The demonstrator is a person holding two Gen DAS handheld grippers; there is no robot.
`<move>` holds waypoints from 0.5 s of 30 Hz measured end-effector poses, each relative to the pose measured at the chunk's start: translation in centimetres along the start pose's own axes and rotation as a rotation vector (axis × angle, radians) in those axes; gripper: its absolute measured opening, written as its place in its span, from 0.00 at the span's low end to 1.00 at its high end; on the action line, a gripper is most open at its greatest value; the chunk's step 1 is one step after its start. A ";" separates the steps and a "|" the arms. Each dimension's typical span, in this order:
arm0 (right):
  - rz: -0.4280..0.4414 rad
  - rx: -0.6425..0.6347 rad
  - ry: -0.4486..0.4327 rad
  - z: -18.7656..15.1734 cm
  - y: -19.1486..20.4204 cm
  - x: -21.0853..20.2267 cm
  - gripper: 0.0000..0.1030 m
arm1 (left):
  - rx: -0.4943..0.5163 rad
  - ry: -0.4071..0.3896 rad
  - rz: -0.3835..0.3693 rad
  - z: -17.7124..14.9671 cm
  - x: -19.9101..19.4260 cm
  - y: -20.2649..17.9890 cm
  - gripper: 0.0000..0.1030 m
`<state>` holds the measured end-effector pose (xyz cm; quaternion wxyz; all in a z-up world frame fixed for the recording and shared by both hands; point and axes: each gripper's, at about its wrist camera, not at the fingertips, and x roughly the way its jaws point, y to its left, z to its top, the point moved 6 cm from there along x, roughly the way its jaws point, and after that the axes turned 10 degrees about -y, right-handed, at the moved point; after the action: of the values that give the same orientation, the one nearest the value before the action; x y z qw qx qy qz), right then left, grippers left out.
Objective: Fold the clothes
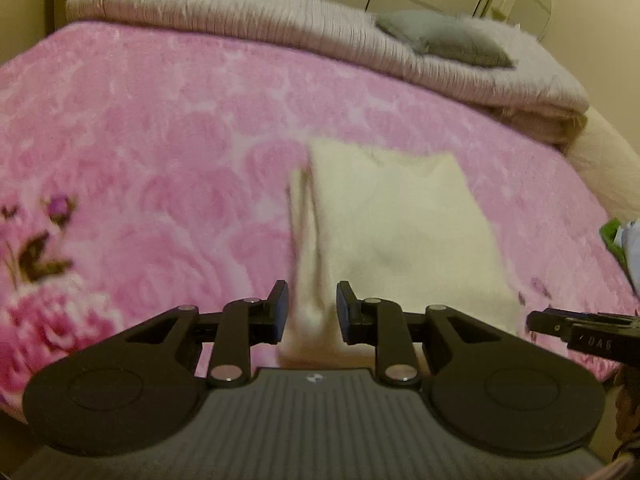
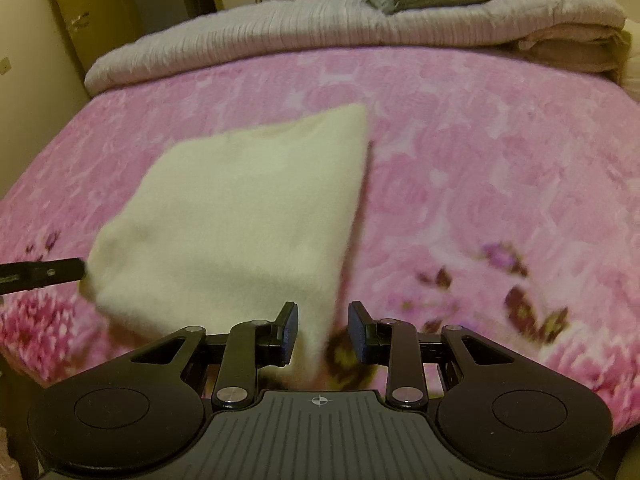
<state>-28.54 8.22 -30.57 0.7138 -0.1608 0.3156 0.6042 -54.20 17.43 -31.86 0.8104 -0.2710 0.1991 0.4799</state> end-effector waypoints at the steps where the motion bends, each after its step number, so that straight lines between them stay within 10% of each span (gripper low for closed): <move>1: -0.003 0.005 -0.012 0.7 -0.4 0.1 0.31 | 0.003 -0.012 -0.006 0.7 0.1 0.3 0.20; 10: -0.051 0.027 -0.025 6.5 -2.7 6.7 0.31 | 0.047 0.016 -0.180 5.9 8.5 -0.7 0.20; 15: -0.074 0.030 0.020 8.6 -2.6 11.5 0.31 | 0.179 0.113 -0.134 5.9 15.4 -1.8 0.21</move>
<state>-22.97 21.68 -31.95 0.7350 -0.1675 0.3255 0.5708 -45.12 30.81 -35.81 0.8490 -0.2370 0.2678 0.3891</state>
